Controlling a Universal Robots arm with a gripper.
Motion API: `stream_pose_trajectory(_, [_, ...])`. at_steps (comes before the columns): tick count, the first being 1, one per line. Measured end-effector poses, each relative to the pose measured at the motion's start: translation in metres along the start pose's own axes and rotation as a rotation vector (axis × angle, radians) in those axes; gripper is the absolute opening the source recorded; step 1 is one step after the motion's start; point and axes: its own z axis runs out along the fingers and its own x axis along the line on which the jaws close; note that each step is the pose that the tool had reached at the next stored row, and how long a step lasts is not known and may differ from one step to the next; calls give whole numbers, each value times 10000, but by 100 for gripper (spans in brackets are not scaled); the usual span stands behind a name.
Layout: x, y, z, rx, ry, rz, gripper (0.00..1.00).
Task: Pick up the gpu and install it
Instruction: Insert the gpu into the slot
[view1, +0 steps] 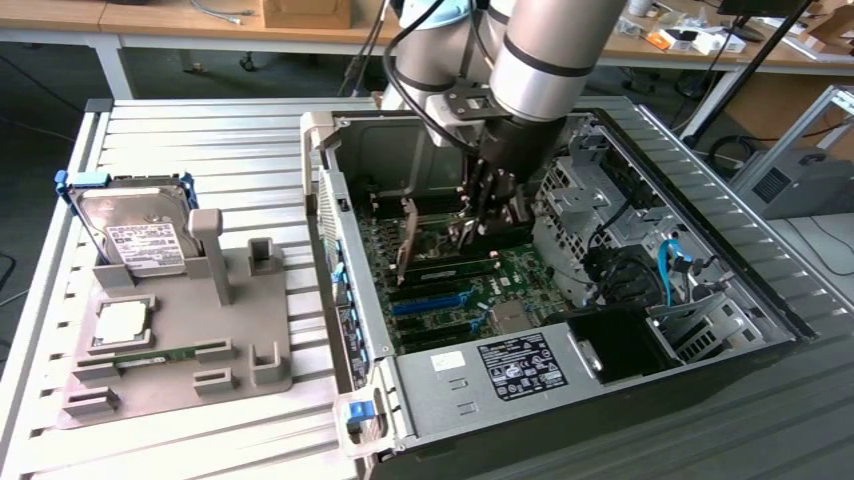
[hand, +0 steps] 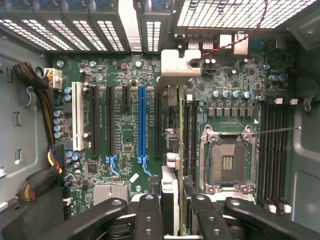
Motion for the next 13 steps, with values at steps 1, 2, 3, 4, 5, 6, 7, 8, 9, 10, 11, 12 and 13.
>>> stream_pose_trajectory(1, [0,3,1,0,0,0,27])
stream_pose_trajectory(2, [0,7,3,1,-1,0,27])
stream_pose_trajectory(3, [0,10,5,0,-1,0,27])
stream_pose_trajectory(4, [0,13,6,0,0,0,27])
stream_pose_trajectory(5, [0,16,7,0,0,0,27])
stream_pose_trajectory(6, [0,20,9,0,0,1,27])
stream_pose_trajectory(7, [0,23,10,0,0,0,27])
stream_pose_trajectory(8, [0,28,13,0,1,0,27])
stream_pose_trajectory(9, [0,34,15,0,0,0,27])
stream_pose_trajectory(10, [0,41,17,0,0,0,27])
stream_pose_trajectory(11, [0,45,19,0,0,0,27])
stream_pose_trajectory(12, [0,47,21,0,0,0,27])
stream_pose_trajectory(13, [0,49,28,1,-2,-2,27])
